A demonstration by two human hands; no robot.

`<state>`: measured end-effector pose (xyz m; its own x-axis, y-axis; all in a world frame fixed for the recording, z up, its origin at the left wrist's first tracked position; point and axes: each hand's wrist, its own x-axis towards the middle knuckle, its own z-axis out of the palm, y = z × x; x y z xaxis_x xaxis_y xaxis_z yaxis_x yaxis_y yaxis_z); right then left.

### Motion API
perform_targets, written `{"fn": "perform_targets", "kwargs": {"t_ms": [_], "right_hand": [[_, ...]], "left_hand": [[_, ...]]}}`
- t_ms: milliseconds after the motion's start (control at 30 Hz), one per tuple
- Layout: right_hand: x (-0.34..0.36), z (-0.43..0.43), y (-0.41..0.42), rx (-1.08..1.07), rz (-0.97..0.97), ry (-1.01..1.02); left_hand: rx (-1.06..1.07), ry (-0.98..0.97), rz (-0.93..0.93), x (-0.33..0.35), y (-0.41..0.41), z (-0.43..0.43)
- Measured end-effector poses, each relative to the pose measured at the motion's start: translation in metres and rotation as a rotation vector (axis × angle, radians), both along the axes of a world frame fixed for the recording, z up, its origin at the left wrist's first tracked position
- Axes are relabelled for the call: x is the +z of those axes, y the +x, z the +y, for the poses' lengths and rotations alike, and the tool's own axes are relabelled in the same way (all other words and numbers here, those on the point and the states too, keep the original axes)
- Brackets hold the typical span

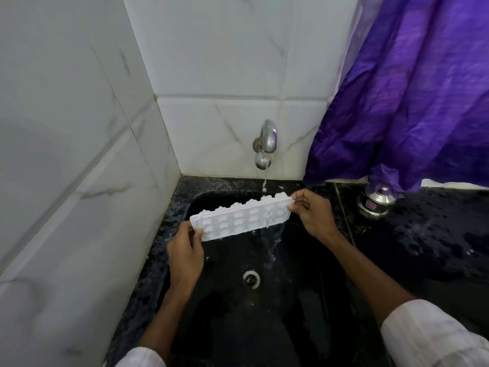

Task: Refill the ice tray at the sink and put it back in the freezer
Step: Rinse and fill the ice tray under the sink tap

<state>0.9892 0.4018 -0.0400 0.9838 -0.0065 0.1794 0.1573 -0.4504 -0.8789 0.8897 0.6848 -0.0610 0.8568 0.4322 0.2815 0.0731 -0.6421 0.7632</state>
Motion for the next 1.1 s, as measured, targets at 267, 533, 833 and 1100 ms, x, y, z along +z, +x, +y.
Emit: {"fn": "perform_targets", "kwargs": {"t_ms": [267,533,833,1100], "right_hand": [[0.012,-0.013,-0.011,0.039,-0.056,-0.019],[0.017,-0.033,-0.028,0.082,-0.129,-0.024],[0.01,-0.05,-0.052,0.074,-0.043,0.126],[0.006,-0.041,-0.055,0.044,0.187,0.124]], "left_hand": [[0.047,-0.018,-0.102,0.013,-0.003,-0.012],[0.062,0.014,-0.23,0.021,-0.027,-0.037],[0.094,0.061,-0.34,0.023,-0.065,-0.059],[0.111,-0.022,-0.125,0.014,-0.063,-0.049]]}}
